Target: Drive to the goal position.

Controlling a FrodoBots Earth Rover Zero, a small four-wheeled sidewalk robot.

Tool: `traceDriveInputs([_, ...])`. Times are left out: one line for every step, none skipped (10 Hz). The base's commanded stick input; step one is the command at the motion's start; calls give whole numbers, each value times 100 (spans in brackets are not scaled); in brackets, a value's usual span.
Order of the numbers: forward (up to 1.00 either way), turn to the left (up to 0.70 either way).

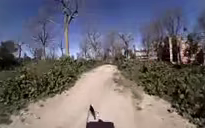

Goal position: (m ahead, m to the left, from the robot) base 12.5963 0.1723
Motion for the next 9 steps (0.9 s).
traceDriveInputs([100, 0])
traceDriveInputs([100, 0])
traceDriveInputs([100, 0])
traceDriveInputs([100, 0])
traceDriveInputs([100, 0])
traceDriveInputs([100, 0])
traceDriveInputs([100, 0])
traceDriveInputs([100, 0])
traceDriveInputs([100, 0])
